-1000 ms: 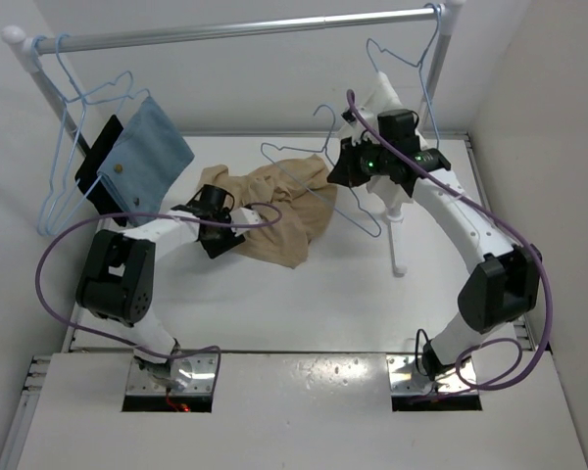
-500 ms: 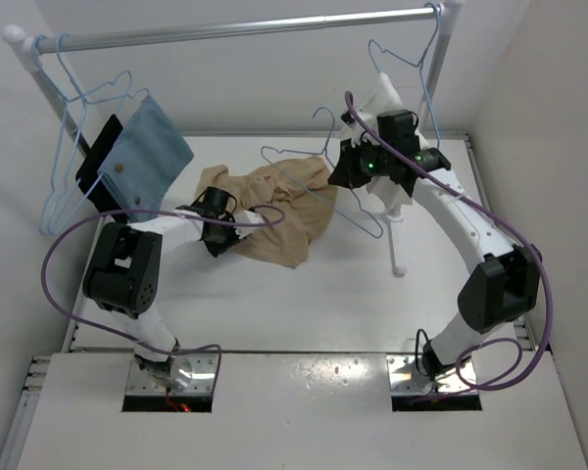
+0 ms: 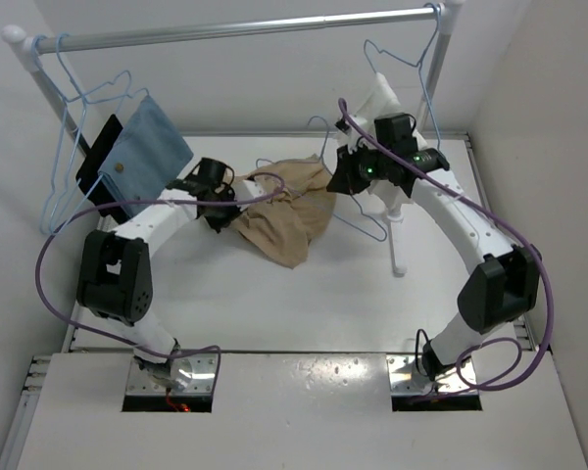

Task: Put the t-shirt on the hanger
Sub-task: Place tshirt on hanger

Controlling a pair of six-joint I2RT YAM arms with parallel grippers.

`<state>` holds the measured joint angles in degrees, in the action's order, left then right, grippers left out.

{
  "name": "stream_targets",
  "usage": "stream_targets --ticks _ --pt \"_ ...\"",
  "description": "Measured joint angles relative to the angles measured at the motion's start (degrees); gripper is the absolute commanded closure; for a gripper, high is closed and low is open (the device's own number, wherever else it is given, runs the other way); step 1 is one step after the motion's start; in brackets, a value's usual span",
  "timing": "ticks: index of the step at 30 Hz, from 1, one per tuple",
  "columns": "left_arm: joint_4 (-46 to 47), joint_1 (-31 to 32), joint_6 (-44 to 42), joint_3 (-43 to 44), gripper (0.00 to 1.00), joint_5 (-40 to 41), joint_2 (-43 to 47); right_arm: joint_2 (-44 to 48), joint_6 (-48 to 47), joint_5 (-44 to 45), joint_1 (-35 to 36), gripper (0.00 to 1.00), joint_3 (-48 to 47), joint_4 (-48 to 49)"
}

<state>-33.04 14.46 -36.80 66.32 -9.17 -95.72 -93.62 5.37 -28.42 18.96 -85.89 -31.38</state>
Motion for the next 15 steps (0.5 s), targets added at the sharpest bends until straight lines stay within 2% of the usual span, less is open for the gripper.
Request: stream_targets --ticks 8,15 --pt "-6.05 -0.09 3.17 11.69 1.00 -4.02 0.79 0.57 -5.44 -5.03 4.20 1.00 0.57 -8.72" --pt "-11.23 -0.37 7.52 24.48 1.00 -4.61 -10.45 5.31 -7.48 -5.18 7.13 1.00 3.13 -15.30"
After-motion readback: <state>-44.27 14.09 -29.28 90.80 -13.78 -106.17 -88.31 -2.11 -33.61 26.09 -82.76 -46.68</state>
